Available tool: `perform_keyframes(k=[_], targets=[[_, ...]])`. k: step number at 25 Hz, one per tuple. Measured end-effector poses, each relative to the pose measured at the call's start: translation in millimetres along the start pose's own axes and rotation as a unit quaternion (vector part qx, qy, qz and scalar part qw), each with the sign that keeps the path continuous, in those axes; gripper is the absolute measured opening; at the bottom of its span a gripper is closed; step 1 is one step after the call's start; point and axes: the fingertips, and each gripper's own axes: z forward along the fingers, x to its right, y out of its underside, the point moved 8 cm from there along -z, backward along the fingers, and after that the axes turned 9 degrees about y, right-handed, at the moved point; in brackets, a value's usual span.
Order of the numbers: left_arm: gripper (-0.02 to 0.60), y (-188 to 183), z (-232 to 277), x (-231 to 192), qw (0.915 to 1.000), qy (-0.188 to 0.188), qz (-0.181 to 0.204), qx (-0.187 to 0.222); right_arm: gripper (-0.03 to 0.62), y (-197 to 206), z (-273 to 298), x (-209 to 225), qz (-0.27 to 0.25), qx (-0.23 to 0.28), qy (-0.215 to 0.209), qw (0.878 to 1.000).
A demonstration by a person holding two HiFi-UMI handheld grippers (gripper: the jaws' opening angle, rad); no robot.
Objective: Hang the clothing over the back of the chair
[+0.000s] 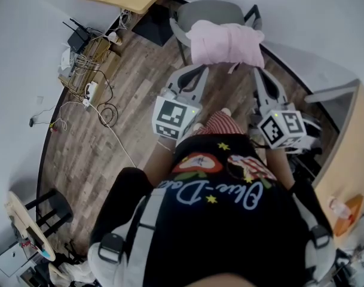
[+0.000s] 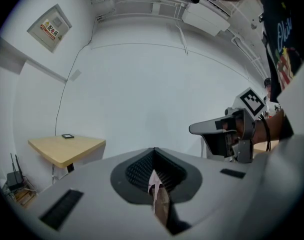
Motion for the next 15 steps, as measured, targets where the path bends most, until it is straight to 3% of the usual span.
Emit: perform_keyframes(k=[5, 15], targets=[[0.002, -3.9, 1.6, 4.8, 1.0000, -0.006, 0.004, 0.000, 0.000, 6.8, 1.9, 5.4, 0.022, 0.000, -0.004, 1.000], [0.002, -5.7, -1.6, 6.7, 1.0000, -0.004, 0.004, -0.004, 0.000, 6.2, 2.3, -2.9, 0.010, -0.007, -0.010, 1.000]])
